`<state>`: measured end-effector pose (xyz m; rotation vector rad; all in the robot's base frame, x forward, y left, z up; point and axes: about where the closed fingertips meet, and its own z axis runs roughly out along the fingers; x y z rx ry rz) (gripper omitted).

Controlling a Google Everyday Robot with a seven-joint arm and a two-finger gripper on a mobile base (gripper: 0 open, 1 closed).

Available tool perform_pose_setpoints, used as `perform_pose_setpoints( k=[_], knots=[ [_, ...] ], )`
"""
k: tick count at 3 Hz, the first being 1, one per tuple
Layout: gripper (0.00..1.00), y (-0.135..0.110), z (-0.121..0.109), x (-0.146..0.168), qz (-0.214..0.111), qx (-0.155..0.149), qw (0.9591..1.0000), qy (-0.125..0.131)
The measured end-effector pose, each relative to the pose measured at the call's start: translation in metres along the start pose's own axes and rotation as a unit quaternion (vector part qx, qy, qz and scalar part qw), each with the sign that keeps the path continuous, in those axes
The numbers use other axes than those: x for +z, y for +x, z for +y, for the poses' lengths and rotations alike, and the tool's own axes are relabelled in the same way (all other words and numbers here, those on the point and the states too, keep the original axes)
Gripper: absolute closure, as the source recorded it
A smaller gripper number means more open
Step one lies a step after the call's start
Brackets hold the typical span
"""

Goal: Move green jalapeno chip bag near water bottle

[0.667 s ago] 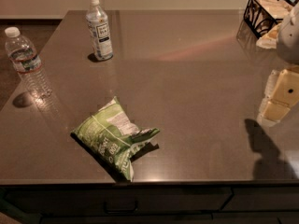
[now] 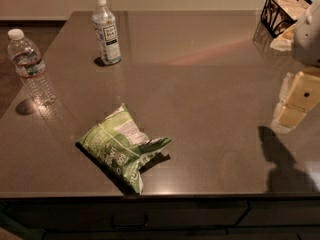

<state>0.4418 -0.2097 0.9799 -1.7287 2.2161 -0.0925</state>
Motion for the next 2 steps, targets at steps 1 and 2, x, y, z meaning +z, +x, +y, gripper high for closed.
perform_pose_setpoints(
  k=[1,2],
  knots=[
    [0.00,-0.034,0.006,0.020,-0.028,-0.023,0.9989,-0.029],
    [0.00,-0.080,0.024,0.047,-0.056,-0.048,0.9956,-0.058]
  ],
)
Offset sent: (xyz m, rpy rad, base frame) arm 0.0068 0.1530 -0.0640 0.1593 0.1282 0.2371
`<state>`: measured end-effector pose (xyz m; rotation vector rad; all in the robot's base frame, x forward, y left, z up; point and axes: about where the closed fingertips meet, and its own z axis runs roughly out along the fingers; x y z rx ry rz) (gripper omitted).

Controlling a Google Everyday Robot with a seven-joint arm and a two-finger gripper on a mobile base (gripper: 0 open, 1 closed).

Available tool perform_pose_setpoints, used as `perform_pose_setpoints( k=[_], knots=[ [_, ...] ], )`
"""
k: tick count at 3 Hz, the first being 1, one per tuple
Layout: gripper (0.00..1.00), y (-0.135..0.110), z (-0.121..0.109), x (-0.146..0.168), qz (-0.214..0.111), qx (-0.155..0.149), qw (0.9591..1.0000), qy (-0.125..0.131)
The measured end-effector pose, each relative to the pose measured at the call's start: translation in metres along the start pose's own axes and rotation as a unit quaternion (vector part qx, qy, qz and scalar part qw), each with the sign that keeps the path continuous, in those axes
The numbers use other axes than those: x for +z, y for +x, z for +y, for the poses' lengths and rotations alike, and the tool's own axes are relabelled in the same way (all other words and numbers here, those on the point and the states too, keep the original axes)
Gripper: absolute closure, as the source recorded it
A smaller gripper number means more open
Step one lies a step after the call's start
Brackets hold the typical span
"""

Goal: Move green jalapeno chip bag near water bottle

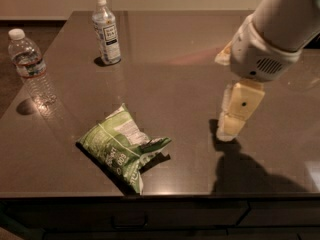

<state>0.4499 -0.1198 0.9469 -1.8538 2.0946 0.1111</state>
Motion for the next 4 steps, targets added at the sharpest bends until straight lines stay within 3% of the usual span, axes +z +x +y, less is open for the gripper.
perform_pose_setpoints(
  k=[2,4],
  knots=[
    [0.00,-0.071,0.028,0.049,-0.025,-0.041,0.9980,-0.041],
    [0.00,-0.105,0.048,0.094,-0.013,-0.068,0.9953,-0.067]
  ],
)
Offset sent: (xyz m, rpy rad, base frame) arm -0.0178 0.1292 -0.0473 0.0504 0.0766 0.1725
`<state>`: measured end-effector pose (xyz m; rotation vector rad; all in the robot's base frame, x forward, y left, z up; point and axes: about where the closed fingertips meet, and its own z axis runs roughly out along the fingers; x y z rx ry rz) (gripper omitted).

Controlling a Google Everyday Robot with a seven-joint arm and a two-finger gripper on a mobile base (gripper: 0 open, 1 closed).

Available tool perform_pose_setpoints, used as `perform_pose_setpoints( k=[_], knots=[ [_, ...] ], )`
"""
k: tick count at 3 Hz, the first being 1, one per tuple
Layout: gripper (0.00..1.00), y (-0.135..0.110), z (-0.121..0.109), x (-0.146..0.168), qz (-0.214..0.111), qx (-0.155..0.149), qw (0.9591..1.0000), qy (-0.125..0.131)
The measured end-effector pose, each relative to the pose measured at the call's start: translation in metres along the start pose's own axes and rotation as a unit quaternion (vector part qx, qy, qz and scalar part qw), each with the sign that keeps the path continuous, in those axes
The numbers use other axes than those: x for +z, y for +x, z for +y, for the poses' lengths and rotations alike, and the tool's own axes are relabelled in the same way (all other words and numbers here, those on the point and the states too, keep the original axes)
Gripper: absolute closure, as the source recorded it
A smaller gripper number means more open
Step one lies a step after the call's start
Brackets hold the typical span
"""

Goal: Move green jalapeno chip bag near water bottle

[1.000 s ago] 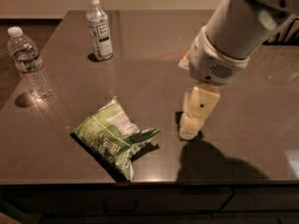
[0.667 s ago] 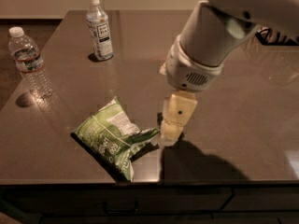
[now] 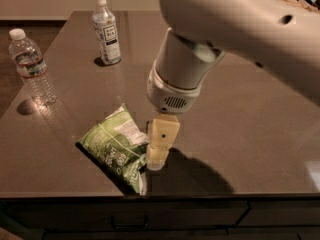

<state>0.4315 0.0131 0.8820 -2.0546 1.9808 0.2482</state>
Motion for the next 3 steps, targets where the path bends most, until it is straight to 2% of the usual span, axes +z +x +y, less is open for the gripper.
perform_pose_setpoints(
  k=[2,3],
  knots=[
    [0.00,-0.012,0.008,0.030,0.014,-0.003,0.9998,-0.015],
    [0.16,-0.018,0.011,0.036,0.021,-0.005,0.9995,-0.023]
  ],
)
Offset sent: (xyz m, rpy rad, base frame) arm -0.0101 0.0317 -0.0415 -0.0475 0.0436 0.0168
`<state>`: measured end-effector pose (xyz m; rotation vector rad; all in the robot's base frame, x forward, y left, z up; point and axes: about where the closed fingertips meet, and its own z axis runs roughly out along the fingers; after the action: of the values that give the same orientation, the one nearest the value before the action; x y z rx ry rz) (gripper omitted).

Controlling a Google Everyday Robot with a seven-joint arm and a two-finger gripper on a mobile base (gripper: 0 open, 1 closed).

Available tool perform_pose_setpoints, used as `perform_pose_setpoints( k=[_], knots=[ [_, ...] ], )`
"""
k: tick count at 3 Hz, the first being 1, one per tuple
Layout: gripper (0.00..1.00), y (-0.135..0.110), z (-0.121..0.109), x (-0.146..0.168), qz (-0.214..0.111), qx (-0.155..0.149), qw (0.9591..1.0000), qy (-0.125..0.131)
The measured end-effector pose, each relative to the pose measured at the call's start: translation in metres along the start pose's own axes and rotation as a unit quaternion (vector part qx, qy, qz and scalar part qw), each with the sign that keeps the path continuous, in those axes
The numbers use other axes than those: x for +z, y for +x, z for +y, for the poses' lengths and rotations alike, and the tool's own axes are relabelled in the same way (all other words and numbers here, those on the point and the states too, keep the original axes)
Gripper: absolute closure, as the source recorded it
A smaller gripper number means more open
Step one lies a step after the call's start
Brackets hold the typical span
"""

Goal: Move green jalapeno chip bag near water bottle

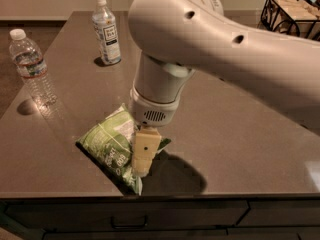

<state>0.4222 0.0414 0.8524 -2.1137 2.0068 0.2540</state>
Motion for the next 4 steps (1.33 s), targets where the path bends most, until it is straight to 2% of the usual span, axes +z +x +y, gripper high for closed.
perform_pose_setpoints(
  k=[1,3,4],
  knots=[
    [0.41,-0.007,-0.001,0.000,0.000,-0.002,1.0000,-0.005],
    [0.87,-0.031,-0.028,-0.017,-0.006,-0.019,0.9997,0.014],
    [1.00,-0.047,-0.043,-0.021,-0.009,-0.030,0.9993,0.019]
  ],
)
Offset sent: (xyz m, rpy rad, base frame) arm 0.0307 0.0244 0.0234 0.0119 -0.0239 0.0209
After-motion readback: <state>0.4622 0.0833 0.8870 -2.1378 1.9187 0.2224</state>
